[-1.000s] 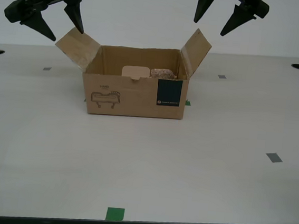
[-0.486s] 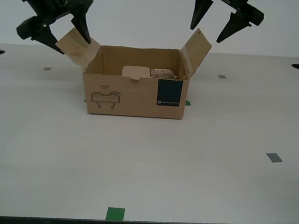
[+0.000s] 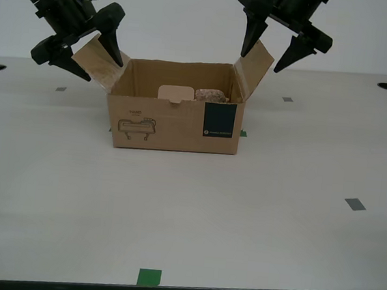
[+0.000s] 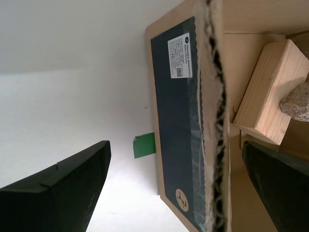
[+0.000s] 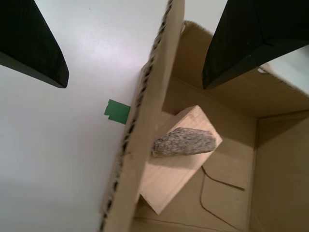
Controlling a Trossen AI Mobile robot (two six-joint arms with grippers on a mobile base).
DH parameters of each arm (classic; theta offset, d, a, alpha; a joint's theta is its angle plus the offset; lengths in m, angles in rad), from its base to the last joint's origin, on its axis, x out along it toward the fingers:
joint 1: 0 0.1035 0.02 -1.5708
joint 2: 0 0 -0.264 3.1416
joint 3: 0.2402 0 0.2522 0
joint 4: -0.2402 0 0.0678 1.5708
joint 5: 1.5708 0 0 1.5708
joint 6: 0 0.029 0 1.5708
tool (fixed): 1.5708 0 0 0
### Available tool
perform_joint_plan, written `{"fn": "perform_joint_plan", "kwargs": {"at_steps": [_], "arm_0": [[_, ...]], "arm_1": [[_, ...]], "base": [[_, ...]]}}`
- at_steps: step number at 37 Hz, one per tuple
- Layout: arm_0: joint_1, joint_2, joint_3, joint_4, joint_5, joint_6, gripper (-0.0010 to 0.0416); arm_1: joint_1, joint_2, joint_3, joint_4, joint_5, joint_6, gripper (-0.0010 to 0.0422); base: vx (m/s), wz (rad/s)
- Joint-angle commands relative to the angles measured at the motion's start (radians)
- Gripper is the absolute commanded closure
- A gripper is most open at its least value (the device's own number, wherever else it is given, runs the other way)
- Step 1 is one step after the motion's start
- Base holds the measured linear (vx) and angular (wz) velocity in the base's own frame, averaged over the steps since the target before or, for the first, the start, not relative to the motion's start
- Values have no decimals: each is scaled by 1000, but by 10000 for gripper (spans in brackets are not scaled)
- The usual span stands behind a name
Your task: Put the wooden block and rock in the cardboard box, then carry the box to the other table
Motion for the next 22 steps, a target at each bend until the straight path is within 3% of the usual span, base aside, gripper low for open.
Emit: {"fn": "perform_joint_plan", "kwargs": {"at_steps": [1,6,15,22], "arm_0": [[1,0,-37,41,-8,8,18],[3,0,-80,132,-7,20,19],[9,0,-97,201,-7,55,19],[16,0,-101,206,-11,56,19]], "arm_1": [[-4,8,0,2,4,-3,39],[-6,21,-2,6,5,-3,39],[-9,21,-5,31,4,-6,39],[-15,21,-8,50,2,-14,39]], "base": [[0,0],[0,0],[0,0],[0,0]]}}
